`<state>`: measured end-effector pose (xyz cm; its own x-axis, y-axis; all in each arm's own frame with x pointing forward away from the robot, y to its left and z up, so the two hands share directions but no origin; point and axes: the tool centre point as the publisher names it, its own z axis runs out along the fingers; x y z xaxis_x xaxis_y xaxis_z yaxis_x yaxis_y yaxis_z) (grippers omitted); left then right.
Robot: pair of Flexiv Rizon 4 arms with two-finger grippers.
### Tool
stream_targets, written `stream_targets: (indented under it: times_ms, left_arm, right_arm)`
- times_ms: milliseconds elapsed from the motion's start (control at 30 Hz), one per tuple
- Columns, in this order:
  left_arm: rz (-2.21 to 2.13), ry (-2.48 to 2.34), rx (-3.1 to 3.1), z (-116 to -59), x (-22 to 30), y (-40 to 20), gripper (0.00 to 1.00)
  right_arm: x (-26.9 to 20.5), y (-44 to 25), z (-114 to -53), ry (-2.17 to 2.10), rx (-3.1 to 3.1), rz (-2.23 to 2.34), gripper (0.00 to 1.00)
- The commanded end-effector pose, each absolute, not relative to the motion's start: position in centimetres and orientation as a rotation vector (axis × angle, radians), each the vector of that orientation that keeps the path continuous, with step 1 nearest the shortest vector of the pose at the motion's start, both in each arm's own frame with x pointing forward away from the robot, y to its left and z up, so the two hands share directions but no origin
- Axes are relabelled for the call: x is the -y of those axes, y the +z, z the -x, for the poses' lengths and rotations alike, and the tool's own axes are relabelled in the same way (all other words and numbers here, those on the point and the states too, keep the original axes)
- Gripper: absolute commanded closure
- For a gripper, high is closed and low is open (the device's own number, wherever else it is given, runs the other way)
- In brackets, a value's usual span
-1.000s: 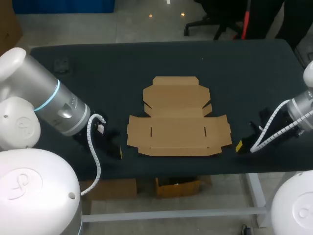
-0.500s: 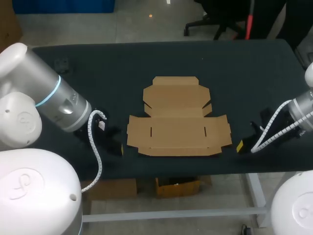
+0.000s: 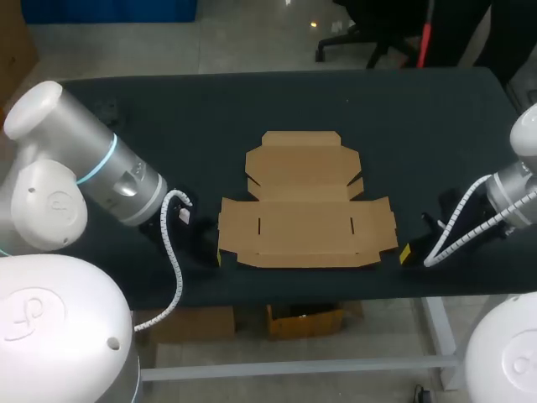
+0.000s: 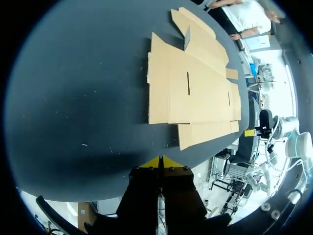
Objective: Assemble the packaging by folding the flat box into shape, placing the metal phone stand inside, and closing the box properly
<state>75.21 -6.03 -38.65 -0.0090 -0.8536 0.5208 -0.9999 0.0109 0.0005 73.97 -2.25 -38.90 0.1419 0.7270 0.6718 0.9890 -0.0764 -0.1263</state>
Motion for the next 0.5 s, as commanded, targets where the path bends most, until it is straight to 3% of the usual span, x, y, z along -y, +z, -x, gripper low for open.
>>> stream_targets:
  times_ms: [33,500]
  left_arm:
    - [-1.894,0.530,1.919,-75.8,6.6,-39.3,1.00]
    - [-1.883,0.534,1.924,-75.8,6.8,-39.7,1.00]
  right_arm:
    - [1.7,-39.6,-74.3,-0.579,1.652,1.874,1.00]
    - [0.7,-40.4,-74.8,-0.570,1.698,1.895,1.00]
